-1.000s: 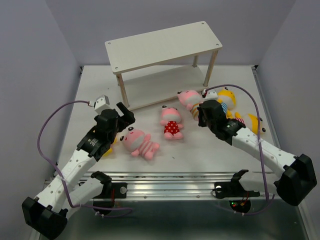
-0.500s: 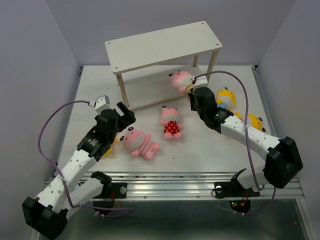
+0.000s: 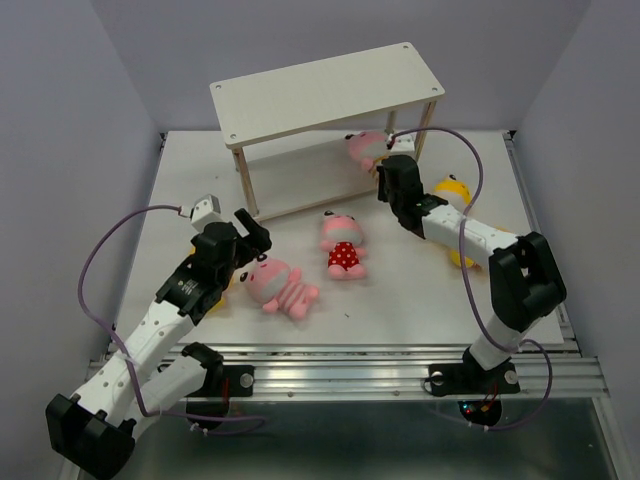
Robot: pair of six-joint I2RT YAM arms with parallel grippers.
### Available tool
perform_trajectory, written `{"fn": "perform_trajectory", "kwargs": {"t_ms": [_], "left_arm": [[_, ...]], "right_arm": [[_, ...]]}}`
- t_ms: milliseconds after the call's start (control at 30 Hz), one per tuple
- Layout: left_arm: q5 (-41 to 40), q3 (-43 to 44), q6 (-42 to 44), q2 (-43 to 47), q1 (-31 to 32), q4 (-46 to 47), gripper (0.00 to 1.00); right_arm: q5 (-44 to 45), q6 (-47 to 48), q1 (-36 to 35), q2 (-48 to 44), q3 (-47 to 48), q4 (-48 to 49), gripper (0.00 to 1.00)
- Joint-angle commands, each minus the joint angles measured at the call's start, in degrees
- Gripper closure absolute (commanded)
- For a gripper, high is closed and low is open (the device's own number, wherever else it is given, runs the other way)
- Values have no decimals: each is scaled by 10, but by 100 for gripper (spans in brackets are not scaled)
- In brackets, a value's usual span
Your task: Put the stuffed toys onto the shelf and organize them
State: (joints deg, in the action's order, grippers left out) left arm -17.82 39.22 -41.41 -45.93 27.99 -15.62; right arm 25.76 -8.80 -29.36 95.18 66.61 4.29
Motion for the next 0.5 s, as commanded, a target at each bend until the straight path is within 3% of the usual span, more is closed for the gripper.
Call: {"fn": "perform_trajectory", "kwargs": {"t_ms": [0, 467], "left_arm": [[-5, -3, -3, 15, -5, 9, 1], [-8, 1, -4, 13, -6, 1, 1]], "right_arm": [[-18, -22, 16, 24, 44, 69, 99], [-62, -70, 54, 90, 81, 84, 99]]}}
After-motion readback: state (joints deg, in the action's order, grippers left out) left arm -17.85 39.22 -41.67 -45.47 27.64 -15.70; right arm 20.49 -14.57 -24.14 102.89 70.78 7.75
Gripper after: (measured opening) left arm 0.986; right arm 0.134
